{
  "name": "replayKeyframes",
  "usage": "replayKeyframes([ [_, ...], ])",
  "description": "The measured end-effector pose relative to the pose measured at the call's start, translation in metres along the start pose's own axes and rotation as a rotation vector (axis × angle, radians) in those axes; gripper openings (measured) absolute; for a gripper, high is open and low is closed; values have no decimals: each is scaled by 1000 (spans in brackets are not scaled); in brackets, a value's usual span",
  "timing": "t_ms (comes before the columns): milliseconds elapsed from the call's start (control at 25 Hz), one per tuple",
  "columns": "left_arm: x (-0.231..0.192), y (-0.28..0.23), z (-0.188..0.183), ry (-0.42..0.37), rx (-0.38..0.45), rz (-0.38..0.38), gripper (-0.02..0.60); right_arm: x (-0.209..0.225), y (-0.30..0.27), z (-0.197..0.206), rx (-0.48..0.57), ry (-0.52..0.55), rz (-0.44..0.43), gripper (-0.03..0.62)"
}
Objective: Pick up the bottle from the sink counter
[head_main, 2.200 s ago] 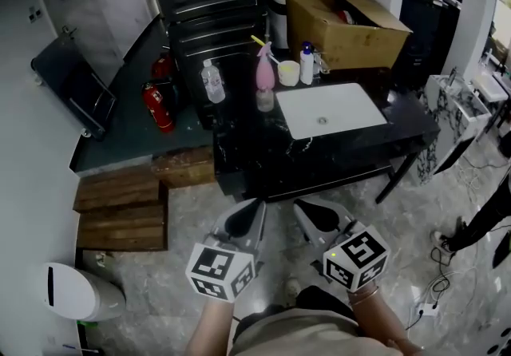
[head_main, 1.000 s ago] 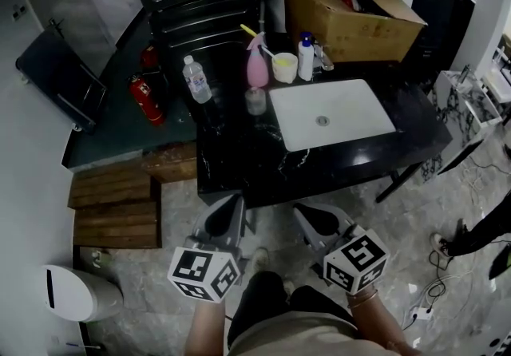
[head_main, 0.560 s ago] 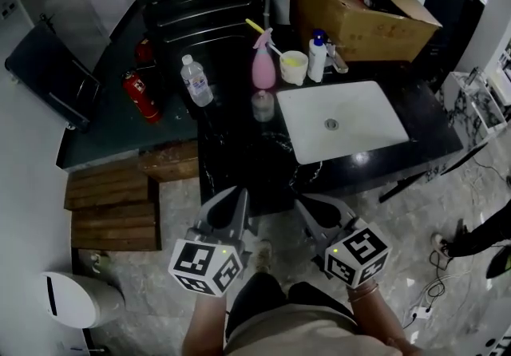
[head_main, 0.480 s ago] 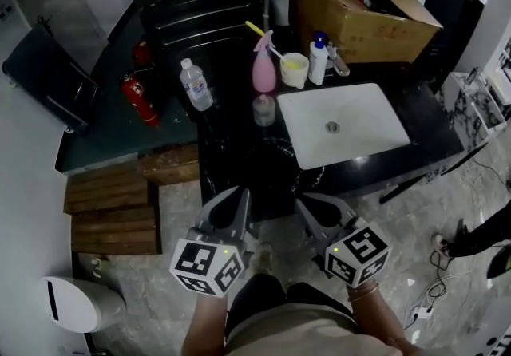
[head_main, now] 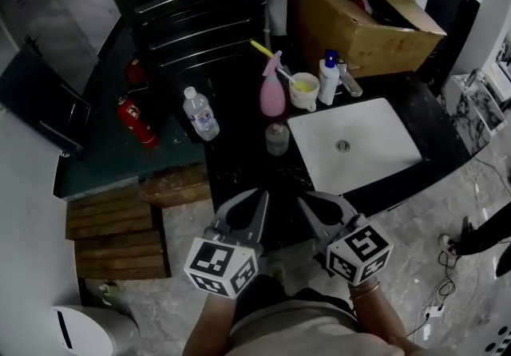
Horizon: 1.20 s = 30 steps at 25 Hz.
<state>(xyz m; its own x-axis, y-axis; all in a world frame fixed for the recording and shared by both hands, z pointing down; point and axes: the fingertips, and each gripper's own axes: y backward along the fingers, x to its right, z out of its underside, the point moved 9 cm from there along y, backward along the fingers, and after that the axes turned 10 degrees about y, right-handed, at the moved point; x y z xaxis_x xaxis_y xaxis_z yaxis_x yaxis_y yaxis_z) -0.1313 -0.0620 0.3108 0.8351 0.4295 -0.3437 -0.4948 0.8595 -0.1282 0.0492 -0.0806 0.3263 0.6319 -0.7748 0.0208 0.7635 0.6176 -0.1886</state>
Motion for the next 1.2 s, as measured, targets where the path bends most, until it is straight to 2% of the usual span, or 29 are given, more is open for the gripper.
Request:
replayKeyframes([
  [480, -52, -23, -10, -3, -53, 77, 2, -1, -58, -7, -1, -3, 49, 3],
  [1200, -72, -19, -9, 26, -47, 91, 2, -9, -74, -9, -22, -8, 31, 3],
])
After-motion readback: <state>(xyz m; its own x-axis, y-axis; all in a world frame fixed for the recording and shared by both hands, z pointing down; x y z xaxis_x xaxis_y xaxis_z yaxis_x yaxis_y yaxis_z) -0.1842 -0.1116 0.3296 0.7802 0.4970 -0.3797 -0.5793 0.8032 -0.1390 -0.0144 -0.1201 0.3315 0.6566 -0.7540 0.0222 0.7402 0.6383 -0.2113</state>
